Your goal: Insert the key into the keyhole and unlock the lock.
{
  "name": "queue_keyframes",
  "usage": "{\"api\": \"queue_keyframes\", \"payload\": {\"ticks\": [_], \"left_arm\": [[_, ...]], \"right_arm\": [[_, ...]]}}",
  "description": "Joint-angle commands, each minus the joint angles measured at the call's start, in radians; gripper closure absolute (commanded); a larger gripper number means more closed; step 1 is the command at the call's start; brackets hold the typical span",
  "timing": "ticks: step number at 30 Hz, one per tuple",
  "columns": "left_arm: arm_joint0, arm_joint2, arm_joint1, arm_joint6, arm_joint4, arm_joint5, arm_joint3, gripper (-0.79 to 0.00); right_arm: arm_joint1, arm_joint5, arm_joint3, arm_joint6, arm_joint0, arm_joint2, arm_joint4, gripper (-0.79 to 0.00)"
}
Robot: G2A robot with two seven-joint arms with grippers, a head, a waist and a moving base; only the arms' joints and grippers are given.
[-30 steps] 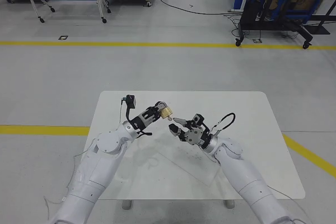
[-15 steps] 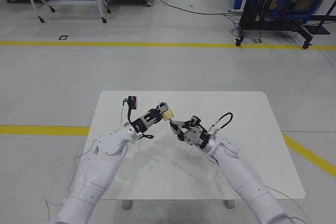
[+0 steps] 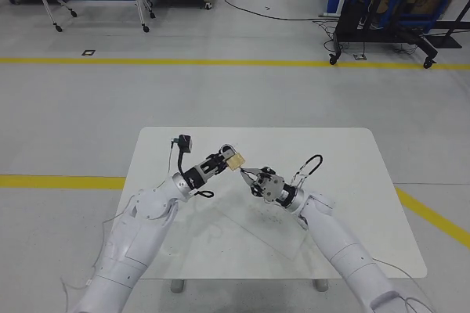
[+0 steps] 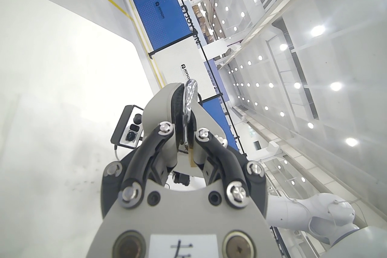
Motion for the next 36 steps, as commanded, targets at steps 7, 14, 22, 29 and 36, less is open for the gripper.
{"api": "queue_keyframes", "payload": {"ticks": [7,14,22,29,36], "left_arm": [[0.003,-0.006,0.002,-0.003,0.003,-0.029,0.0,0.0],[0.001,-0.007,0.003,-0.01,0.0,-0.032,0.004,0.0],[-0.011,-0.016,0.0,0.008,-0.058,0.037,0.021,0.0],[-0.04,0.001,-0.001,-0.009,-0.033,0.144,0.036,0.0],[-0.124,0.105,-0.006,-0.071,0.187,0.329,0.089,0.0]], "right_arm": [[-0.006,0.044,0.054,0.038,0.03,-0.013,0.014,0.0],[-0.006,-0.009,0.057,0.029,0.042,-0.019,-0.036,-0.372],[0.015,-0.146,0.036,0.059,0.033,0.022,-0.14,-0.785],[0.069,-0.322,-0.047,0.04,-0.035,0.177,-0.257,-0.785],[0.119,-0.476,-0.261,-0.101,-0.171,0.365,-0.385,-0.785]]}}
